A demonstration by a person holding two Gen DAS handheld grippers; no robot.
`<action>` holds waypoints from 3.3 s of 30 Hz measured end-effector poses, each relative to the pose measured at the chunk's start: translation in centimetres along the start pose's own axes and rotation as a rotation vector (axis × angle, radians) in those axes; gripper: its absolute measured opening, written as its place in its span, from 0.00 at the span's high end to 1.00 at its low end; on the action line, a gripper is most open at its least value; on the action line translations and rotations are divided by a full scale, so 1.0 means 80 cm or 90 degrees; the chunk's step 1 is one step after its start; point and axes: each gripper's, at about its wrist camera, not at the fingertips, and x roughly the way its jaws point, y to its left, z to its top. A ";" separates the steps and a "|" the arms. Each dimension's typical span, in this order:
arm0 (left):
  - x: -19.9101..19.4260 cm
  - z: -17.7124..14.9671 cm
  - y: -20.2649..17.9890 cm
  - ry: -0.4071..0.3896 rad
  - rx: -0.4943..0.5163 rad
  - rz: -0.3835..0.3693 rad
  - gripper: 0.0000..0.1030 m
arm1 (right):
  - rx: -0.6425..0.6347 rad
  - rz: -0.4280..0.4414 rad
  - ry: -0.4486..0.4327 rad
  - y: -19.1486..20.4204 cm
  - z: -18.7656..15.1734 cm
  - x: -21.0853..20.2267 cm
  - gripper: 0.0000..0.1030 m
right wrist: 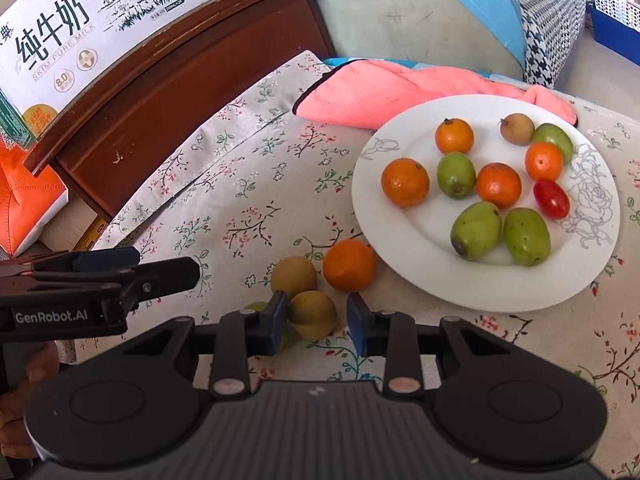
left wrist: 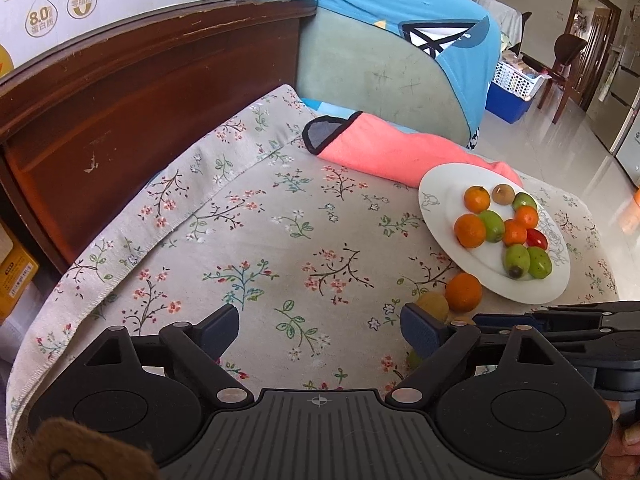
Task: Organize fruits
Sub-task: 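Withdraw both open tools from the plate back to the fruit pile, then close the left tool on a green plum while the right tool grasps a brown kiwi, then carry the green plum and kiwi over the plate and open both tools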
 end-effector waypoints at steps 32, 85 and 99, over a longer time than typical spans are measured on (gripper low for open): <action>0.030 -0.058 -0.066 0.012 0.218 -0.059 0.09 | 0.082 -0.053 0.008 -0.024 -0.029 -0.037 0.72; -0.004 0.017 -0.068 -0.086 0.064 -0.110 0.71 | 0.146 -0.050 -0.101 -0.060 0.019 -0.090 0.74; 0.028 0.047 -0.127 -0.079 0.101 -0.154 0.71 | 0.242 -0.029 -0.163 -0.117 0.072 -0.098 0.74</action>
